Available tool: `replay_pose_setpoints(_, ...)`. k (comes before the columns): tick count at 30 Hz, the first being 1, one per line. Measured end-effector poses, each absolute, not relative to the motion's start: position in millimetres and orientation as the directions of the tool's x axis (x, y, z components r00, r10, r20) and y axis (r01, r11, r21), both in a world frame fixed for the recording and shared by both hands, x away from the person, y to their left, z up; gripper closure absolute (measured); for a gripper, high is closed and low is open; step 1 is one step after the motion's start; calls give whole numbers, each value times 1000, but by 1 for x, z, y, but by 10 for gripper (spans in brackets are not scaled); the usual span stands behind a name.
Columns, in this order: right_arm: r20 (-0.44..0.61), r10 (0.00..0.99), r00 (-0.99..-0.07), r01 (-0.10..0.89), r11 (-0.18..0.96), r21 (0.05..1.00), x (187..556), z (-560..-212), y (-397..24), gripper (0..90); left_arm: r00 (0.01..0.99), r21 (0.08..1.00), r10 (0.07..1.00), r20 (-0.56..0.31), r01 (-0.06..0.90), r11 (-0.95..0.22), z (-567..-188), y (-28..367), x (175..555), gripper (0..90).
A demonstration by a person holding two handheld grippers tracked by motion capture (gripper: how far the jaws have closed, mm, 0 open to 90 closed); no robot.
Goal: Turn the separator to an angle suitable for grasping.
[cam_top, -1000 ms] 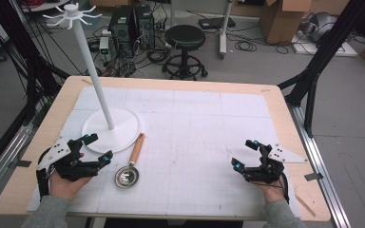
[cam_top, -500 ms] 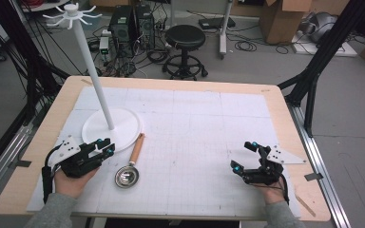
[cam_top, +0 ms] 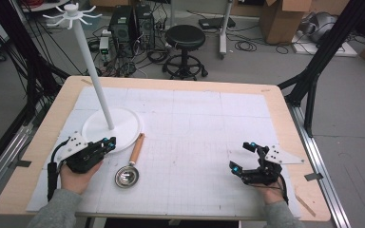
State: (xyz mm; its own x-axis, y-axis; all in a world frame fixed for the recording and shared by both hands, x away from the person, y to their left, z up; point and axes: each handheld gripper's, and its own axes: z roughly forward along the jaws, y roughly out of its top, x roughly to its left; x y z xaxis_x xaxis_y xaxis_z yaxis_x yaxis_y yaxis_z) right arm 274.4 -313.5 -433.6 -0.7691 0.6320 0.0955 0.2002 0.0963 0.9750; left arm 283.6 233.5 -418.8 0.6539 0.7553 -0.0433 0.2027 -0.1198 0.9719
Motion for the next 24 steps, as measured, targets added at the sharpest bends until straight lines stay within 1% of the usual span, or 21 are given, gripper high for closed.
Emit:
replay_pose_setpoints(8, 95, 633, -768, 207, 105, 973, 274, -434, -313, 60, 644, 952, 763, -55, 263, -154, -422, 222, 292, 897)
replay_pose_setpoints(13, 91, 634, -768, 209, 114, 971, 275, -435, -312, 60, 632, 929, 772, -67, 322, -183, -431, 217, 301, 897)
replay_pose_setpoints(22, 90, 632, -769, 212, 119, 970, 276, -435, -311, 60, 639, 908, 765, -80, 363, -209, -436, 207, 308, 897)
replay_pose_setpoints(24, 89, 633, -769, 212, 121, 970, 276, -436, -311, 60, 637, 906, 768, -66, 361, -222, -437, 204, 310, 897)
